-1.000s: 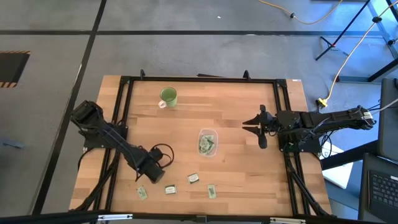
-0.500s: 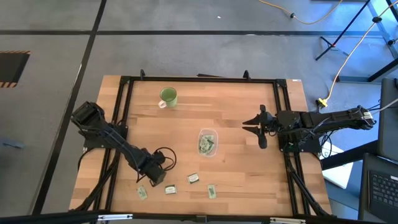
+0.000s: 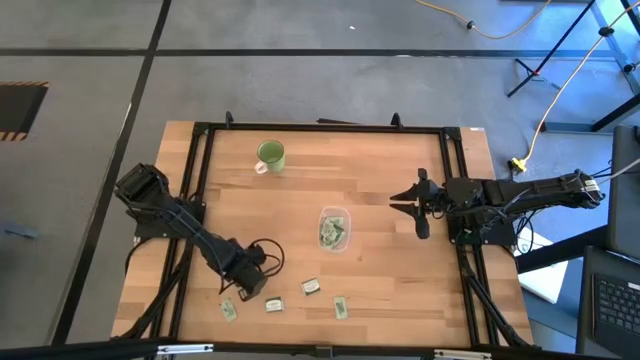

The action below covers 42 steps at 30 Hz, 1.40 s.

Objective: Pick and place items into bin
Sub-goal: Put the stevia packet into the transparent bin

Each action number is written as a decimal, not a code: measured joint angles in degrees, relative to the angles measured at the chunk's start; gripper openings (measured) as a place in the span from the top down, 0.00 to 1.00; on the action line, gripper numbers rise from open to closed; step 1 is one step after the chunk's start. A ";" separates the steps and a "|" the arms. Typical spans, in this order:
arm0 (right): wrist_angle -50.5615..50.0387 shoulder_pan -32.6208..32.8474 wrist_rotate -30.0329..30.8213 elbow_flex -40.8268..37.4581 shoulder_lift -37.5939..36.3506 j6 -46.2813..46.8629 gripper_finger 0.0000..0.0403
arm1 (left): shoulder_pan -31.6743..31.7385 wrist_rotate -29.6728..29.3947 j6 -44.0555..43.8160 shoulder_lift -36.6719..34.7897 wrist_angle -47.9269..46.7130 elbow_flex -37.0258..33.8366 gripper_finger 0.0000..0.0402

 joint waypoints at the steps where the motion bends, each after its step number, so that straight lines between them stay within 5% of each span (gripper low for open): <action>1: -0.02 -0.02 0.00 0.00 0.00 0.00 0.76 | 0.00 0.00 0.76 0.00 -0.01 0.00 0.81; 42: 0.00 0.00 0.00 -0.02 0.00 -0.04 0.76 | 0.11 -2.36 5.60 -2.23 -1.55 -3.70 0.86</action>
